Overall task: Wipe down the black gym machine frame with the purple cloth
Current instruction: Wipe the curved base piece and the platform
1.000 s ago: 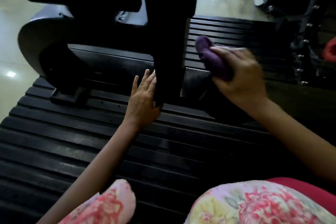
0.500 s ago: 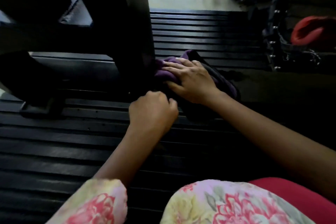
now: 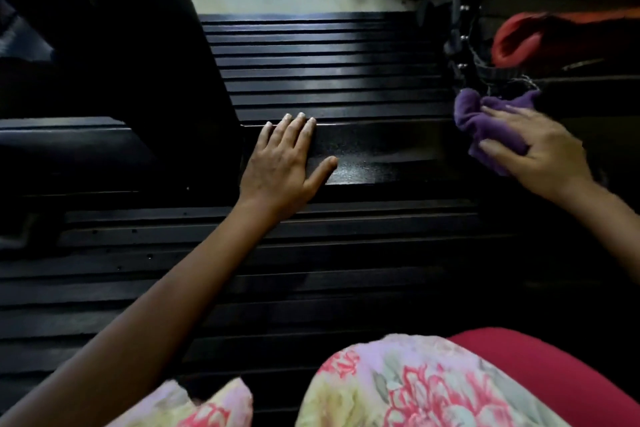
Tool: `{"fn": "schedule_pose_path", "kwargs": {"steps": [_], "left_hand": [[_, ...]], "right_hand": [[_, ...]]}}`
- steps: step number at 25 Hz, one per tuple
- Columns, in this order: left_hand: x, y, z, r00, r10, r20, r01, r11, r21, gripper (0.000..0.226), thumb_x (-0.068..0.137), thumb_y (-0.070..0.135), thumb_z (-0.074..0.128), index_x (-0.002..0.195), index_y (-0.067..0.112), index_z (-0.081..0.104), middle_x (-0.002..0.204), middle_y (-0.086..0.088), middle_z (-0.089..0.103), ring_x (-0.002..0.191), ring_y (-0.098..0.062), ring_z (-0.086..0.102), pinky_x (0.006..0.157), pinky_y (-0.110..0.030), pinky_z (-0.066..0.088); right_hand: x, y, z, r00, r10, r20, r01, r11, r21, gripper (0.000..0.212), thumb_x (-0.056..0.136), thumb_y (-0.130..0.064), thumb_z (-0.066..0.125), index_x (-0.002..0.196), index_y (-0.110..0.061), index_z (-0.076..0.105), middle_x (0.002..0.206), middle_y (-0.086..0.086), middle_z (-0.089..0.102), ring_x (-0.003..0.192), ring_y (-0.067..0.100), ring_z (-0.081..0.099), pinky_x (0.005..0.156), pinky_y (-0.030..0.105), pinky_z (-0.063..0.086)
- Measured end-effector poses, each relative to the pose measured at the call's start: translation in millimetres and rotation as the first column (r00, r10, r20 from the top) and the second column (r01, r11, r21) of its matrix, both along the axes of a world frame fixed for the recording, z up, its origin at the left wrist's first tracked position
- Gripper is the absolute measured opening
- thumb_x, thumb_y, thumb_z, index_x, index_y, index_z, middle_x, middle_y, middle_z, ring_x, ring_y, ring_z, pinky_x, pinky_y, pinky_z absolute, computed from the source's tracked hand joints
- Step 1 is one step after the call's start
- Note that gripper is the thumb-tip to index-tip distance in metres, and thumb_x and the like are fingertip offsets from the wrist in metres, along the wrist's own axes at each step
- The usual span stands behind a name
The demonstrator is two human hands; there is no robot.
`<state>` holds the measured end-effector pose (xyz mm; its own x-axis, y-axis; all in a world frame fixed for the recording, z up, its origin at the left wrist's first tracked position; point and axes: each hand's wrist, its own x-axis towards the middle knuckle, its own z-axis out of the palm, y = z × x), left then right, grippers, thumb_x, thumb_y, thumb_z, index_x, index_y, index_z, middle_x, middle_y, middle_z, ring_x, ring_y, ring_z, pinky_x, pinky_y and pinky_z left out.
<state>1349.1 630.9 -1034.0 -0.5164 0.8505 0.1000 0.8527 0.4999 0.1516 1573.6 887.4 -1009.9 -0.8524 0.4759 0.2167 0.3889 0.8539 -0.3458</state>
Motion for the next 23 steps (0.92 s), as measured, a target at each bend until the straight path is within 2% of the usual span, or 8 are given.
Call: {"fn": "schedule_pose_path", "kwargs": {"steps": [2, 3, 9, 15, 17, 20, 22, 23], "left_hand": [[2, 1, -2, 0.999, 0.022, -0.027, -0.023, 1.0, -0.022, 0.091, 0.083, 0.068, 0.006, 0.148, 0.009, 0.029, 0.154, -0.01, 0.03, 0.145, -0.023, 0.02, 0.118, -0.038, 0.005], [3, 1, -2, 0.999, 0.026, -0.024, -0.027, 0.999, -0.026, 0.091, 0.083, 0.068, 0.006, 0.148, 0.008, 0.029, 0.154, -0.01, 0.03, 0.145, -0.023, 0.02, 0.118, -0.038, 0.005], [2, 1, -1, 1.0, -0.016, 0.0, 0.016, 1.0, 0.005, 0.071, 0.089, 0.041, 0.016, 0.139, -0.003, 0.041, 0.142, -0.024, 0.044, 0.135, -0.038, 0.038, 0.113, -0.049, 0.019], [-1, 2, -1, 1.0, 0.007, 0.027, -0.008, 0.998, 0.06, 0.07, 0.09, 0.047, 0.021, 0.139, 0.003, 0.043, 0.138, -0.02, 0.048, 0.132, -0.035, 0.04, 0.113, -0.045, 0.019], [-7, 8, 8, 0.998, 0.007, 0.056, -0.01, 0.998, 0.068, 0.066, 0.089, 0.047, 0.027, 0.133, 0.003, 0.05, 0.128, -0.021, 0.054, 0.121, -0.038, 0.047, 0.107, -0.047, 0.029], [-10, 24, 29, 0.988, 0.113, 0.108, -0.117, 0.993, 0.028, 0.05, 0.099, 0.043, 0.036, 0.119, 0.002, 0.056, 0.118, -0.021, 0.057, 0.111, -0.038, 0.05, 0.095, -0.045, 0.036], [4, 43, 36, 0.983, 0.139, 0.124, -0.145, 0.988, 0.043, 0.045, 0.1, 0.039, 0.04, 0.119, 0.0, 0.054, 0.119, -0.022, 0.056, 0.112, -0.038, 0.049, 0.096, -0.045, 0.036], [15, 57, 37, 0.983, 0.106, 0.151, -0.118, 0.99, 0.075, 0.045, 0.1, 0.037, 0.041, 0.123, 0.0, 0.052, 0.122, -0.022, 0.054, 0.114, -0.038, 0.049, 0.098, -0.046, 0.036]], "right_hand": [[-12, -14, -3, 0.973, -0.223, -0.059, 0.227, 0.972, 0.063, 0.073, 0.077, -0.065, 0.039, 0.122, -0.013, 0.064, 0.128, 0.008, 0.061, 0.122, 0.029, 0.053, 0.101, 0.039, 0.037], [-25, -31, -6, 0.967, -0.247, -0.065, 0.253, 0.962, 0.101, 0.071, 0.076, -0.062, 0.037, 0.121, -0.015, 0.065, 0.126, 0.007, 0.063, 0.12, 0.029, 0.055, 0.098, 0.041, 0.039], [-115, -137, -15, 0.998, 0.069, -0.014, -0.066, 0.985, 0.161, 0.064, 0.079, -0.059, 0.033, 0.12, -0.022, 0.066, 0.125, -0.001, 0.063, 0.117, 0.028, 0.057, 0.092, 0.042, 0.042], [-27, -61, -19, 0.939, 0.336, -0.07, -0.315, 0.925, 0.215, 0.049, 0.084, -0.047, 0.05, 0.122, -0.019, 0.064, 0.126, -0.001, 0.063, 0.121, 0.019, 0.055, 0.095, 0.034, 0.04], [18, -23, -19, 0.964, 0.257, -0.065, -0.243, 0.954, 0.173, 0.05, 0.084, -0.045, 0.051, 0.123, -0.015, 0.063, 0.13, 0.003, 0.06, 0.124, 0.022, 0.051, 0.1, 0.035, 0.036], [59, 27, -13, 0.989, -0.107, -0.103, 0.112, 0.993, 0.04, 0.06, 0.082, -0.053, 0.046, 0.123, -0.012, 0.063, 0.129, 0.011, 0.06, 0.123, 0.029, 0.053, 0.102, 0.038, 0.036], [46, 31, -9, 0.903, -0.407, -0.134, 0.411, 0.912, -0.002, 0.064, 0.079, -0.058, 0.044, 0.12, -0.014, 0.066, 0.126, 0.01, 0.062, 0.12, 0.029, 0.055, 0.098, 0.037, 0.039], [32, 21, -11, 0.867, -0.483, -0.122, 0.491, 0.87, 0.04, 0.064, 0.077, -0.058, 0.043, 0.119, -0.015, 0.067, 0.124, 0.008, 0.063, 0.118, 0.029, 0.055, 0.095, 0.039, 0.04]]}}
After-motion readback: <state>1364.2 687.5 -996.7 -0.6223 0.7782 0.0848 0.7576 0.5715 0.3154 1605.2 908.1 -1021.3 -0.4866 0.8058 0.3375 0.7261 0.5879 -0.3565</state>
